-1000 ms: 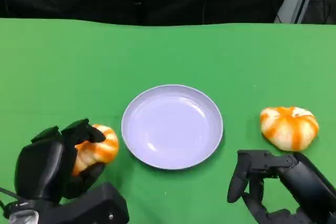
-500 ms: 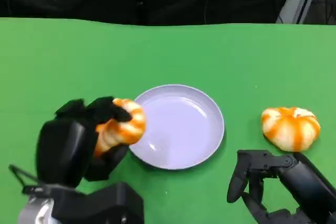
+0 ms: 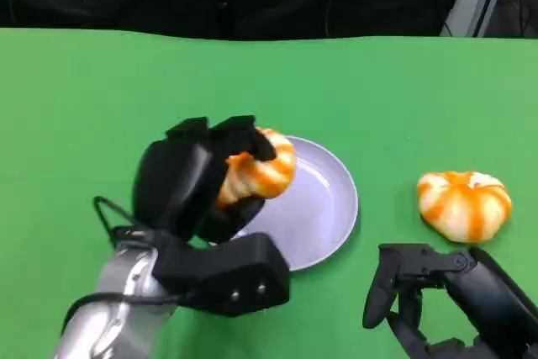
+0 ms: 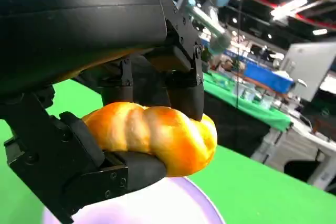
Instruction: Grasp the bread from the table and place it into the plate.
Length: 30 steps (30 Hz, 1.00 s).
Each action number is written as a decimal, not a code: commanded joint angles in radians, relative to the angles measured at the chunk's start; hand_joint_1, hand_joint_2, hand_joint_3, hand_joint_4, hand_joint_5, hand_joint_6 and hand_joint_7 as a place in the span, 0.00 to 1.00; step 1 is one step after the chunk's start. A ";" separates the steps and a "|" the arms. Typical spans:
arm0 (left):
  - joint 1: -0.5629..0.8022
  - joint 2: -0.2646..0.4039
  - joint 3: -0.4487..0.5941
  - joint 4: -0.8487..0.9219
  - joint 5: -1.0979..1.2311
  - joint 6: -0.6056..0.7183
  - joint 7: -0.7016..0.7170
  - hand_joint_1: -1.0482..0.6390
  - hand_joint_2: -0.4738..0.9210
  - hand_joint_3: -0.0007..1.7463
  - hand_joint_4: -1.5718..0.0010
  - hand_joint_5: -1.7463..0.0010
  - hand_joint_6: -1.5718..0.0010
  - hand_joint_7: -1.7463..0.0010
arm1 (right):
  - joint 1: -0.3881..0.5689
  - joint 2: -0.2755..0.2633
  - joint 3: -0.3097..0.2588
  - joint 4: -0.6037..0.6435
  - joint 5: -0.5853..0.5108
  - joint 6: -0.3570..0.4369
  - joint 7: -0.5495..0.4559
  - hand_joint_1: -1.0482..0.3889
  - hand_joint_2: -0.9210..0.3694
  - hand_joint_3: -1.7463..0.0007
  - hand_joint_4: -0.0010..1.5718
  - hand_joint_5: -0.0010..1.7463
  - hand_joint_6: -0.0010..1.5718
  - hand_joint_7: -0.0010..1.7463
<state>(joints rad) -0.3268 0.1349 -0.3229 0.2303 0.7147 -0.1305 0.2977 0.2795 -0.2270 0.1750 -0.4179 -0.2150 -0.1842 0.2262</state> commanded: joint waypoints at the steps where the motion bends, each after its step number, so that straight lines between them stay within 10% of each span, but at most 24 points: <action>1: -0.069 -0.002 -0.031 0.007 -0.008 0.116 -0.168 0.50 0.76 0.50 0.59 0.16 0.57 0.44 | 0.004 -0.009 -0.004 -0.022 0.005 0.008 0.003 0.79 0.49 0.20 0.54 0.94 0.51 0.74; 5: -0.099 0.032 -0.069 0.011 0.006 0.156 -0.288 0.39 0.99 0.14 0.83 0.62 0.74 0.87 | 0.007 -0.003 -0.001 -0.024 0.014 0.017 0.003 0.80 0.49 0.20 0.54 0.95 0.51 0.75; 11: -0.093 0.061 -0.115 -0.013 0.033 0.203 -0.381 0.22 1.00 0.16 1.00 0.94 0.93 0.99 | 0.006 -0.007 -0.001 -0.032 0.011 0.026 0.005 0.79 0.49 0.20 0.54 0.96 0.51 0.75; 25: -0.012 0.151 -0.055 -0.193 -0.067 0.208 -0.521 0.20 1.00 0.19 0.99 1.00 0.94 0.97 | 0.004 -0.009 -0.003 -0.025 0.009 0.016 0.002 0.79 0.50 0.19 0.54 0.96 0.52 0.75; 30: 0.091 0.179 0.049 -0.302 -0.188 0.149 -0.511 0.25 1.00 0.17 0.80 0.89 0.80 0.92 | 0.002 -0.007 -0.003 -0.025 0.011 0.018 0.001 0.80 0.50 0.19 0.54 0.96 0.52 0.75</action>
<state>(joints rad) -0.2901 0.2952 -0.3353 -0.0177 0.5900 0.0358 -0.2188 0.2839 -0.2284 0.1747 -0.4405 -0.2079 -0.1650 0.2290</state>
